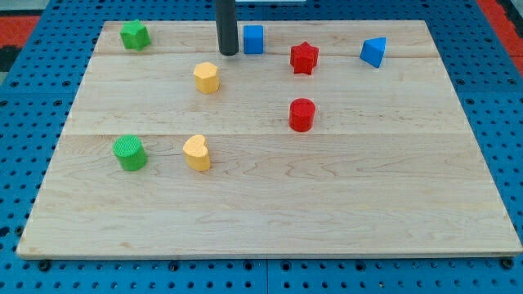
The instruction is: Slide green circle to the center
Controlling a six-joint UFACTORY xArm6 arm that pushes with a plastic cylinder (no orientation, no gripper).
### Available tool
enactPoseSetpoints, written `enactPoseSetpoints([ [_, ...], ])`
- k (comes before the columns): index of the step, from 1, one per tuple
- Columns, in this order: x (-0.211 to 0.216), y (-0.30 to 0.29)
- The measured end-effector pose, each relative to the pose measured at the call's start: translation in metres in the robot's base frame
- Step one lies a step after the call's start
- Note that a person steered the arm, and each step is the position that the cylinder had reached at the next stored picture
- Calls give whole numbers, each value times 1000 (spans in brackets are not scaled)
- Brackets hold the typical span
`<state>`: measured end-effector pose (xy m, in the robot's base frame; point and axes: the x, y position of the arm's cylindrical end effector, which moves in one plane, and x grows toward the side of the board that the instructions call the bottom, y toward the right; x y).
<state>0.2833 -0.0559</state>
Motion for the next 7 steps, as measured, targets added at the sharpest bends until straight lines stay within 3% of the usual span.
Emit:
enactPoseSetpoints([
  [1,36,-1],
  [3,105,-71],
  [4,145,-57],
  [5,156,-82],
  [6,156,-162],
  [7,182,-226],
])
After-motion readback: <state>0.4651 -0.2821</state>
